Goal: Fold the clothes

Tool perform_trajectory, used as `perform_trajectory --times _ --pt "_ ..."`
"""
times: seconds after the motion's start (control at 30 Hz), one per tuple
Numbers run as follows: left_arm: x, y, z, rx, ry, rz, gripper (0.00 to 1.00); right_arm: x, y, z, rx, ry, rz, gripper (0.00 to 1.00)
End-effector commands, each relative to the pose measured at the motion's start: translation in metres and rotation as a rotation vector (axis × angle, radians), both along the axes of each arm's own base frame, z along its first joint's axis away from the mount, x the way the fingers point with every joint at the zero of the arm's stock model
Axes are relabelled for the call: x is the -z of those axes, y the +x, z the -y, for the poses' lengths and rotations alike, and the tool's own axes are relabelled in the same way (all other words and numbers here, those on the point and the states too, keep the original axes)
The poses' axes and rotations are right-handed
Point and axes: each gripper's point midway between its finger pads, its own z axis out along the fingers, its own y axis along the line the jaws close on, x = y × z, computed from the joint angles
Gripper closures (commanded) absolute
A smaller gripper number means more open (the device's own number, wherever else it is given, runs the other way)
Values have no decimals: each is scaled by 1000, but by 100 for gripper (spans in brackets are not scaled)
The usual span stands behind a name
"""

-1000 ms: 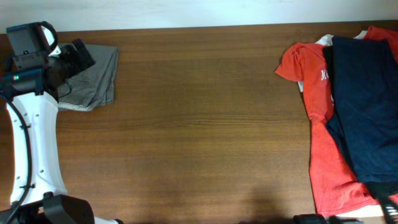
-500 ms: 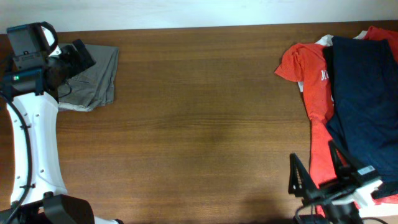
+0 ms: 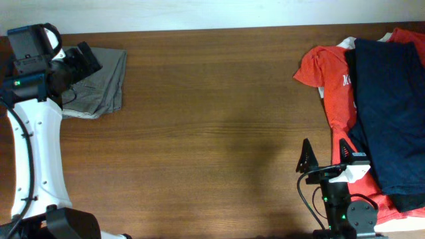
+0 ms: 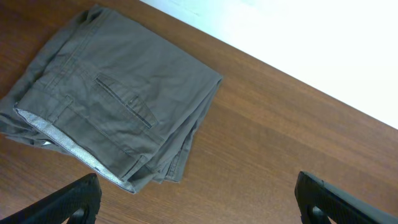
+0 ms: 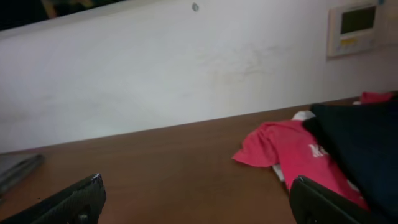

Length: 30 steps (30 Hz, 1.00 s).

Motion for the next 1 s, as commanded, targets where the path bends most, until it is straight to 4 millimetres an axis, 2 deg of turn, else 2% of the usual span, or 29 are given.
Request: perform_trajectory --times 0.0,0.13,0.37,0.4,0.5,0.57,0.67,0.83,0.97 --pt "1 1 2 8 -4 0 1 2 0 6 37 -94 8 2" --pt "1 1 2 8 -4 0 1 6 1 5 35 -137 -1 2" --pt "1 0 2 8 -3 0 1 40 8 -7 -41 -174 -35 2" --pt "1 1 2 8 -4 0 1 43 7 -12 -70 -228 -42 2" --pt "1 1 2 8 -4 0 1 44 7 -15 -86 -298 -41 2" --pt "1 1 2 8 -4 0 1 54 6 -14 -84 -296 -81 2" --pt "1 1 2 8 -4 0 1 54 6 -14 -85 -314 -79 2" --pt "1 1 2 8 -4 0 1 54 7 -3 -21 -309 -91 2" --pt "1 1 2 8 -4 0 1 54 7 17 94 -127 -106 2"
